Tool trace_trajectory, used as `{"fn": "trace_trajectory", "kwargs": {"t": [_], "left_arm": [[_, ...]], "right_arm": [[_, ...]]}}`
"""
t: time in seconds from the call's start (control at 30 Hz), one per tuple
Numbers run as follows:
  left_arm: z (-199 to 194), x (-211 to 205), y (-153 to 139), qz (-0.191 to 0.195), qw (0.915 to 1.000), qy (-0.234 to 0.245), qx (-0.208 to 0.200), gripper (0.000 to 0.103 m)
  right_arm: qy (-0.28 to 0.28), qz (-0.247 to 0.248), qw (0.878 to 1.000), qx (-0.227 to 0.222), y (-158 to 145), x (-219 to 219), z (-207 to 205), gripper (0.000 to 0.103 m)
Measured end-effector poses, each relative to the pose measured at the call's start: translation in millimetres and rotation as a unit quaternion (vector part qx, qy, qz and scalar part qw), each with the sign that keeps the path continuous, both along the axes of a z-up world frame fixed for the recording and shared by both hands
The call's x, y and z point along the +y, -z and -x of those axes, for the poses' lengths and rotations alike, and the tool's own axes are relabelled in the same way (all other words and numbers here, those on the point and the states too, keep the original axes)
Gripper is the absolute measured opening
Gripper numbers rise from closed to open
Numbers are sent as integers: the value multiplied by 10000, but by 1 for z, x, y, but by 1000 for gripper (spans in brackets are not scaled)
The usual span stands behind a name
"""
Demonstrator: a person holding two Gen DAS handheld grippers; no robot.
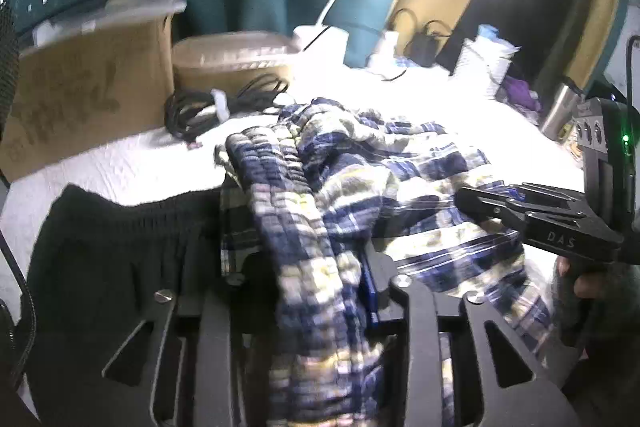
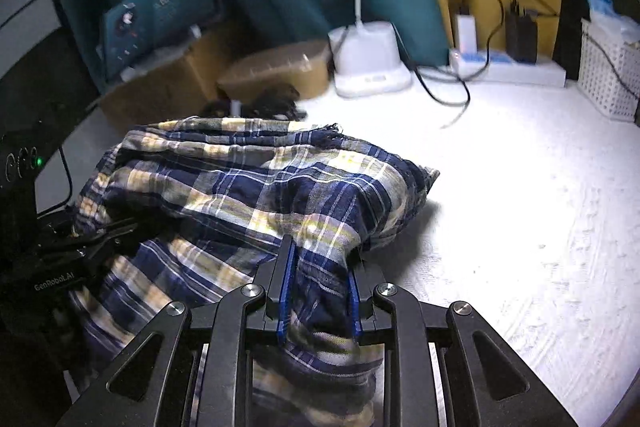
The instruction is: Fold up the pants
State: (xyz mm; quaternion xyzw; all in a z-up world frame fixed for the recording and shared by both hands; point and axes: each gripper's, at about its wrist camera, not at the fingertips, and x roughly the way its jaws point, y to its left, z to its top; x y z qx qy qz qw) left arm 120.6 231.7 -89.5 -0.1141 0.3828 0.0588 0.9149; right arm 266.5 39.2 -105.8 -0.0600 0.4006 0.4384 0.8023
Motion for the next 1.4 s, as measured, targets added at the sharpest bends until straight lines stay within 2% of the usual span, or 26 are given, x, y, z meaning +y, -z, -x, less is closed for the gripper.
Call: {"fn": "trace_trajectory", "kwargs": {"t": [0.1, 0.17, 0.23, 0.27, 0.37, 0.57, 0.67, 0.8, 0.97, 1.07, 1.23, 1.4], "left_arm": [[-4, 8, 6, 41, 9999, -112, 88, 48], [-4, 13, 9, 69, 9998, -165, 127, 55], [-3, 15, 10, 74, 9997, -177, 150, 56], [-2, 15, 11, 69, 9997, -175, 166, 57], [0, 14, 11, -25, 9997, -191, 151, 57], [0, 15, 13, -96, 9993, -291, 211, 57], [1, 9, 2, -229, 9991, -294, 225, 57], [11, 7, -24, -323, 9991, -242, -110, 57], [16, 11, -46, -458, 9977, -257, -427, 58], [2, 20, -40, -586, 9972, -380, -259, 58], [-18, 35, -17, -562, 9973, -445, 134, 58], [-27, 44, -5, -617, 9970, -398, 259, 58]], "right_arm": [[18, 71, 9999, 78, 7, 1, -11, 26], [60, 117, 9999, 97, 12, -2, -17, 37], [150, 141, 9997, 117, 18, -8, -24, 53], [211, 143, 9996, 136, 21, -13, -27, 54], [330, 182, 9992, 111, 25, -26, -30, 54], [787, 588, 9950, -194, 32, -51, -34, 54], [990, 665, 9926, -220, 31, -64, -39, 54], [1103, 402, 9926, -309, 18, -73, -42, 54], [836, 209, 9941, -652, -1, -57, -36, 54], [660, 261, 9950, -696, 2, -36, -37, 54], [528, 517, 9956, -567, 20, -14, -45, 54], [508, 616, 9960, -403, 31, -8, -55, 54]]}}
